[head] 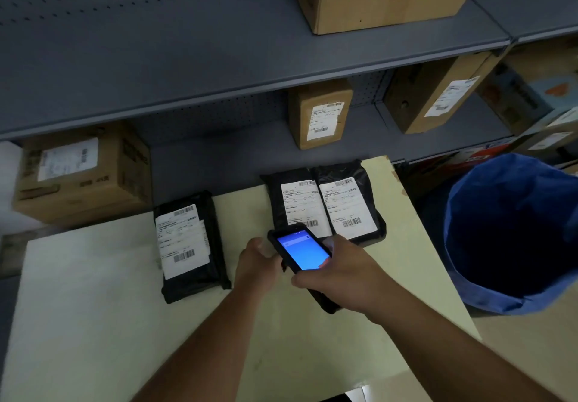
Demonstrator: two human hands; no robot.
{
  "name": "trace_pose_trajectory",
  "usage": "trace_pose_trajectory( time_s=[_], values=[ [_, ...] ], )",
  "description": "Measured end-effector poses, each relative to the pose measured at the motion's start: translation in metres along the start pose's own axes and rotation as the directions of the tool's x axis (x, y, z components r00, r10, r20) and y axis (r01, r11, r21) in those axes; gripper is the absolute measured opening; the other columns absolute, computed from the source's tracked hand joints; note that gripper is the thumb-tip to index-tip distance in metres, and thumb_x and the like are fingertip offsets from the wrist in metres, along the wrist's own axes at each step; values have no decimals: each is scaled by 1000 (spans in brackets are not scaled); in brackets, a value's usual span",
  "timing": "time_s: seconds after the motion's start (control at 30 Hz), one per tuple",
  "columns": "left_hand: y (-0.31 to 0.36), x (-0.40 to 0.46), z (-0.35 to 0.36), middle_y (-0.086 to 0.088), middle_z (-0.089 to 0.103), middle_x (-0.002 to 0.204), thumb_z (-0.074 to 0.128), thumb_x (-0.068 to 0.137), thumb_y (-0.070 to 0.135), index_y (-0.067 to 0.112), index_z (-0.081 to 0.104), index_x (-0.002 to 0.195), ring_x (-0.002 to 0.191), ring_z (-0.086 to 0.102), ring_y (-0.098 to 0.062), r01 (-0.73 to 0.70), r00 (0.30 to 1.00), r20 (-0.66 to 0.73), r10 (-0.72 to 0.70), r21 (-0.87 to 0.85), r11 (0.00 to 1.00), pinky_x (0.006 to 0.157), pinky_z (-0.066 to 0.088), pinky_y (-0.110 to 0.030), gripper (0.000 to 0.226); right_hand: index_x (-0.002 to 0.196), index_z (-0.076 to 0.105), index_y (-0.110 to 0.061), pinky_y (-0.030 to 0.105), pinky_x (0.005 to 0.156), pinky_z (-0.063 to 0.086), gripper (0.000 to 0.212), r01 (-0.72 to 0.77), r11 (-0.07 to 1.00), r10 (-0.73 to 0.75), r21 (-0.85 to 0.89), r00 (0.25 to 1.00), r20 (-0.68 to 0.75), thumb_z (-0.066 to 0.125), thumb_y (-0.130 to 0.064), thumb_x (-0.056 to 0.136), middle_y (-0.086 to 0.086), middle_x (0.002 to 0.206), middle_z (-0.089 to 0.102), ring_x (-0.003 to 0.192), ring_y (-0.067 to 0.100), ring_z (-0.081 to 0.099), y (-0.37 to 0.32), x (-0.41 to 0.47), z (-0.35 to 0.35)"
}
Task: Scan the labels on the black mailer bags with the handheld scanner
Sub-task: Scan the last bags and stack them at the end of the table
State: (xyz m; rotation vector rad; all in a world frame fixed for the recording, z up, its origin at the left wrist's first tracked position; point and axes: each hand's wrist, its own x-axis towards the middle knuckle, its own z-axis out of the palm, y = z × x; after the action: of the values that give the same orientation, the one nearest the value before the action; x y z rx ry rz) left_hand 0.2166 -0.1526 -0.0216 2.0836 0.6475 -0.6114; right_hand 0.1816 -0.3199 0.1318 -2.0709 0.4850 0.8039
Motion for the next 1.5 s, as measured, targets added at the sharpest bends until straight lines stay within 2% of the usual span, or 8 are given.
trace_pose_trajectory(
  time_s=[0.17, 0.3, 0.43, 0.53, 0.73, 1.0, 1.3, 1.5],
  values=[
    [-8, -4, -35, -4, 63, 136, 68, 84, 44, 31, 46, 147, 116, 67, -24, -81, 988, -127, 91, 78, 994, 90, 62, -47, 68, 104, 59, -22, 32, 64, 55, 48, 31, 999, -30, -35, 999, 22, 88, -39, 69, 0, 97, 69, 83, 17, 71, -22, -3, 23],
    [-21, -7, -57, -8, 52, 150, 72, 92, 33, 28, 35, 157, 135, 56, -30, -118, 965, -211, 155, 177, 977, 104, 55, -50, 75, 103, 59, -21, 33, 64, 55, 48, 39, 998, -37, -58, 999, 41, 88, -39, 69, 0, 97, 67, 82, 18, 70, -35, -4, 42],
    [-38, -6, -80, -10, 54, 147, 70, 93, 32, 23, 40, 155, 136, 53, -30, -141, 938, -290, 190, 182, 973, 107, 52, -52, 70, 104, 58, -22, 32, 61, 54, 49, 34, 996, -28, -82, 998, 63, 88, -38, 69, 2, 100, 68, 82, 19, 71, -45, -7, 60],
    [-52, -5, -99, -12, 56, 146, 71, 91, 35, 19, 44, 153, 135, 52, -32, -84, 909, -380, 168, 227, 970, 107, 49, -49, 69, 107, 58, -23, 33, 63, 57, 53, 34, 994, -25, -108, 997, 78, 88, -41, 67, 4, 103, 69, 91, 23, 75, -51, -8, 74],
    [-84, -1, -121, -11, 48, 149, 79, 82, 47, 16, 38, 150, 139, 45, -33, 68, 878, -475, 56, 239, 969, 110, 42, -54, 85, 104, 57, -23, 33, 60, 56, 51, 34, 992, -21, -123, 994, 103, 87, -39, 68, 4, 99, 70, 85, 23, 75, -61, -8, 98],
    [-107, 9, -126, -12, 33, 163, 76, 76, 64, 13, 19, 163, 148, 36, -36, 253, 914, -333, -232, 21, 967, 116, 39, -55, 116, 107, 55, -26, 30, 60, 54, 50, 25, 987, -5, -156, 992, 127, 88, -38, 72, 4, 103, 69, 90, 22, 75, -68, -4, 119],
    [-107, 24, -110, -14, 47, 146, 82, 64, 69, 7, 34, 151, 137, 48, -36, 324, 913, -236, -333, -78, 943, 109, 48, -52, 117, 109, 54, -26, 29, 59, 54, 50, 4, 984, 17, -176, 993, 120, 88, -36, 74, 4, 99, 68, 75, 17, 69, -63, 5, 120],
    [-101, 29, -108, -16, 47, 143, 86, 63, 64, 6, 36, 145, 131, 51, -39, 361, 899, -224, -378, -111, 926, 104, 50, -51, 112, 110, 53, -27, 31, 62, 56, 51, -1, 985, 21, -173, 993, 113, 88, -36, 74, 4, 98, 68, 85, 22, 75, -63, 9, 119]
  ],
)
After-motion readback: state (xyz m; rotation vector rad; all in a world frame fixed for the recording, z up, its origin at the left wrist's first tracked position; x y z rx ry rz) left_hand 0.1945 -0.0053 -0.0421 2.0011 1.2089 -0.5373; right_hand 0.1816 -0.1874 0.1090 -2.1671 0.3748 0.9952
